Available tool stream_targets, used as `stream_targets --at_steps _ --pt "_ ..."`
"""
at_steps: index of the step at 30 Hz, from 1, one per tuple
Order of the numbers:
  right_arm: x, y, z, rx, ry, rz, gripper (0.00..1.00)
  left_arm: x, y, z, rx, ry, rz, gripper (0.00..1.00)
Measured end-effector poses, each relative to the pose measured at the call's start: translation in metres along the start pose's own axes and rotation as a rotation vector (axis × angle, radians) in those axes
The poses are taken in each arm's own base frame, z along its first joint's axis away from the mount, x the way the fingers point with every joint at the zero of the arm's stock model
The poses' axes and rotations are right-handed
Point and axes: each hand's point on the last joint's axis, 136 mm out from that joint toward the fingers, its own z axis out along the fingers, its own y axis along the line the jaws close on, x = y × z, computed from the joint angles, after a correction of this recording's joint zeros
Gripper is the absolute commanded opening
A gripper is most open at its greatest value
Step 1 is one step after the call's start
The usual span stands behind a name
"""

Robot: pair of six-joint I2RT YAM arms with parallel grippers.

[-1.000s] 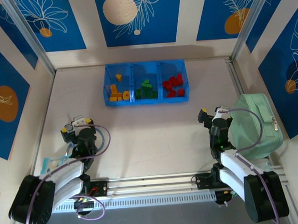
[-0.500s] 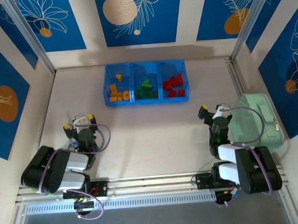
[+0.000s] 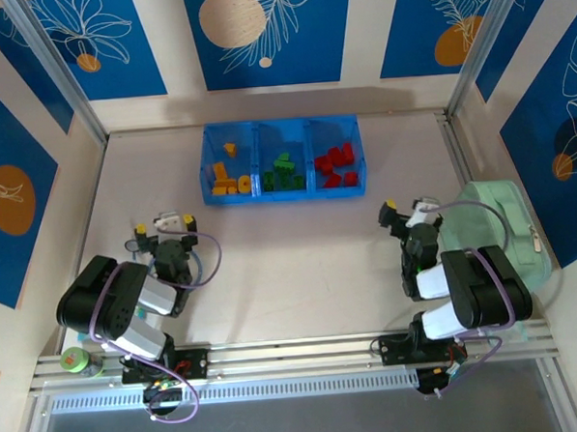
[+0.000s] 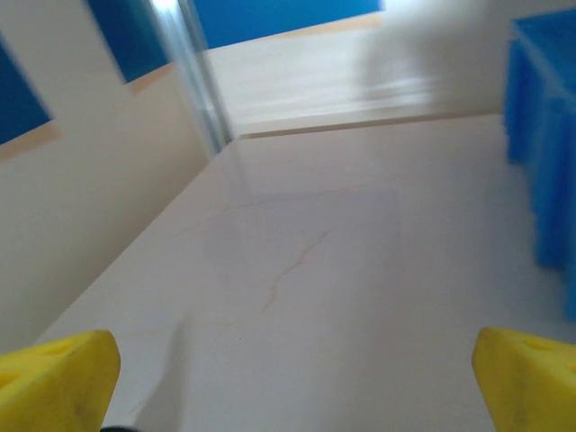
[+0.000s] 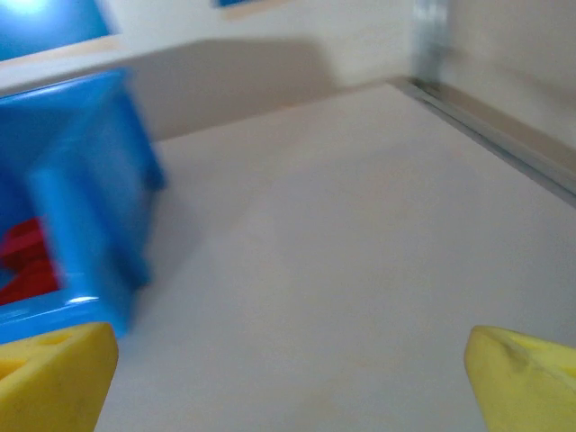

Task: Sort the legos into containers by color
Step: Reset both arms

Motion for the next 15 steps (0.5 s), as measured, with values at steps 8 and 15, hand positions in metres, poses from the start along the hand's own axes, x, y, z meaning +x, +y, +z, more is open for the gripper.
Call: stream_targets --at_steps 8,15 --pt "0.018 0.047 0.012 -0.184 0.048 -0.193 0.99 -0.004 -0.030 -0.003 0.141 -0.027 0.089 1.00" --pt "0.007 0.042 0.033 -0.146 0.078 -0.187 0.99 -0.004 -0.031 0.002 0.178 -0.028 0.083 1.00"
